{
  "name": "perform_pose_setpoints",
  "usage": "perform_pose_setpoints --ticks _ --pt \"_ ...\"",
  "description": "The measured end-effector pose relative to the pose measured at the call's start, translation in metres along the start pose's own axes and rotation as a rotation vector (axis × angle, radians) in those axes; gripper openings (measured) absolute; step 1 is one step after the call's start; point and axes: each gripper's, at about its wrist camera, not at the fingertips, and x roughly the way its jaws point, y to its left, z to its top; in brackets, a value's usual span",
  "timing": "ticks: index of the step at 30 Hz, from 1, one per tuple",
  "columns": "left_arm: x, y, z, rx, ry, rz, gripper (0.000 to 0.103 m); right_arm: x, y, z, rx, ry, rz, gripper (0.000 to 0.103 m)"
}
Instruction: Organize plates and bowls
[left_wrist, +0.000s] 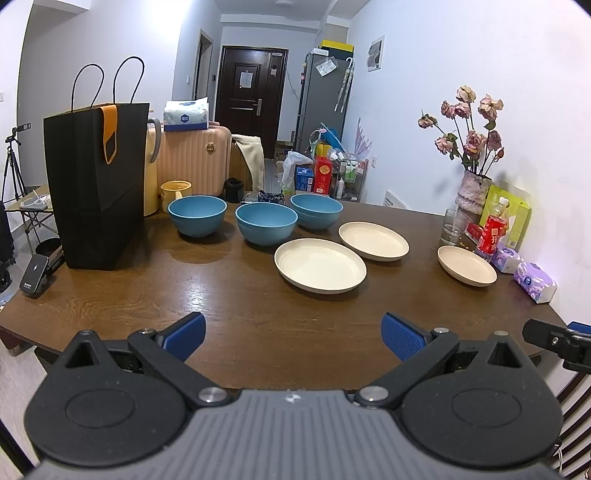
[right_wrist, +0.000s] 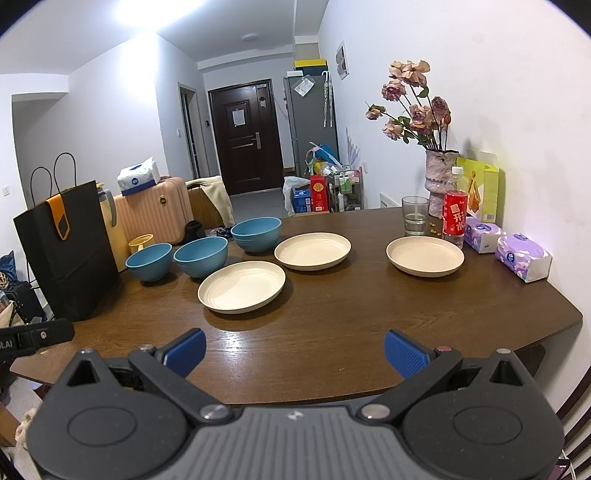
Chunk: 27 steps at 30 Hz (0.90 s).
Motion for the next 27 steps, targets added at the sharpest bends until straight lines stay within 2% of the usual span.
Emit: perform_pose_setpoints --ticks 13,27 --pt "0.02 0.002 0.02 -0.009 0.008 0.014 0.103 0.025 0.003 0.016 0.017 0.025 0.026 0.103" --pt "0.062 0.002 0.044 -0.018 0.042 0.005 0.103 0.065 -0.002 0.037 0.059 0.06 0.021 0.103"
